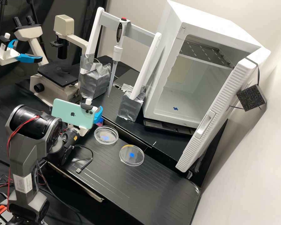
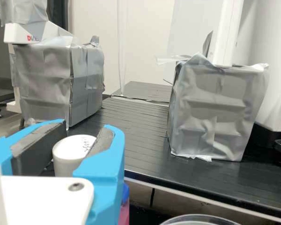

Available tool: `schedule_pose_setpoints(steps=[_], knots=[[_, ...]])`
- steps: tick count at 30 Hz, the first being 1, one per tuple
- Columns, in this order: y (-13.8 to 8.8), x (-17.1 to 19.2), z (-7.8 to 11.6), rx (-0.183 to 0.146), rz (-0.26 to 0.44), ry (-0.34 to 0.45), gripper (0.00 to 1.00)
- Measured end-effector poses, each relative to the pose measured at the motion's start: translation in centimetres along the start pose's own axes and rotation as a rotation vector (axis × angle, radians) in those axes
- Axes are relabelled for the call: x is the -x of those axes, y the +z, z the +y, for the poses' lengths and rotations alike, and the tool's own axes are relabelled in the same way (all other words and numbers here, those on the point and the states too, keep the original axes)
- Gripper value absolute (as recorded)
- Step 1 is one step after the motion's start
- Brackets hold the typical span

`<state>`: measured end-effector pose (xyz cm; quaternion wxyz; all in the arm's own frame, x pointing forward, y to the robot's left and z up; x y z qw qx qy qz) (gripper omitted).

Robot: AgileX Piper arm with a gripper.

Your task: Open the bottle

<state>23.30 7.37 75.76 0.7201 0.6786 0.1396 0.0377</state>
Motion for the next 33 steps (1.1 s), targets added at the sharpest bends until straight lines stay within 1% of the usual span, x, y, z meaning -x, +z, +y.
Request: schedule_pose_setpoints(steps=[7, 12, 15, 18, 21, 24, 28, 33], knots=[[-0.3, 0.1, 0.3, -0.001, 0.012, 0.013, 0.0], [-0.4, 0.2, 1.1, 0.005, 0.021, 0.042, 0.0], [-0.4, 0.4, 2.0, 0.004, 0.021, 0.081, 0.0], [-0.5, 0.8, 2.9, -0.006, 0.027, 0.114, 0.0], [-0.5, 1.9, 3.2, -0.026, 0.03, 0.124, 0.0], [-0.5, 3.0, 3.0, -0.045, 0.035, 0.114, 0.0], [-0.4, 4.5, 2.4, -0.048, 0.042, 0.08, 0.0], [0.0, 5.9, 1.4, -0.056, 0.026, 0.034, 0.0]])
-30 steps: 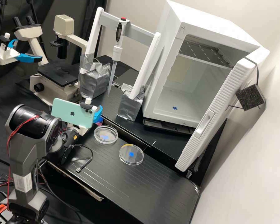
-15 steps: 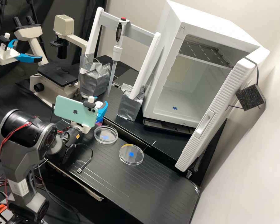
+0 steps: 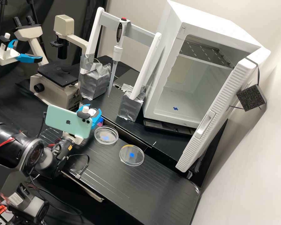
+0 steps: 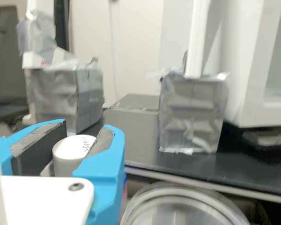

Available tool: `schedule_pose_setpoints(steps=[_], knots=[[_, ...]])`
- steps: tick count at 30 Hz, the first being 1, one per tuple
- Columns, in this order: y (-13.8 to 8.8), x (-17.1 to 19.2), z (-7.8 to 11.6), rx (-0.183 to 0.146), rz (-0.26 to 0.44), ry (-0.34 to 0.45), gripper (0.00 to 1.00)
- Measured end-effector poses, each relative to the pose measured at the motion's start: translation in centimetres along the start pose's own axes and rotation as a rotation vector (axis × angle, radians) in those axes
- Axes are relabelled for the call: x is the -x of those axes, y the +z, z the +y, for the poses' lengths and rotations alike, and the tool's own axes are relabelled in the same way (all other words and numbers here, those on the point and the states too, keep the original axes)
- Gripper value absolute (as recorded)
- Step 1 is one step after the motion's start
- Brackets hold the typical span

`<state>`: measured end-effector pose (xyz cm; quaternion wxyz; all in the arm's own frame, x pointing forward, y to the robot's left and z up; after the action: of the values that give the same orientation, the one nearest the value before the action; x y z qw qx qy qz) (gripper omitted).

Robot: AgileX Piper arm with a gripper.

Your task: Open the bottle

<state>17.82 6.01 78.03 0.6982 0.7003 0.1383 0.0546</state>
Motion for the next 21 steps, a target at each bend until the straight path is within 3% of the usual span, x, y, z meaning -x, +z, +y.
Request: schedule_pose_setpoints(steps=[9, 19, 20, 21], knots=[[0.4, 0.6, -1.7, -0.005, -0.02, -0.088, 0.0], [0.5, 0.5, -2.0, -0.014, -0.016, -0.087, 0.0], [0.5, 0.5, -2.0, -0.014, -0.016, -0.087, 1.0], [0.5, 0.5, -2.0, -0.014, -0.016, -0.087, 1.0]])
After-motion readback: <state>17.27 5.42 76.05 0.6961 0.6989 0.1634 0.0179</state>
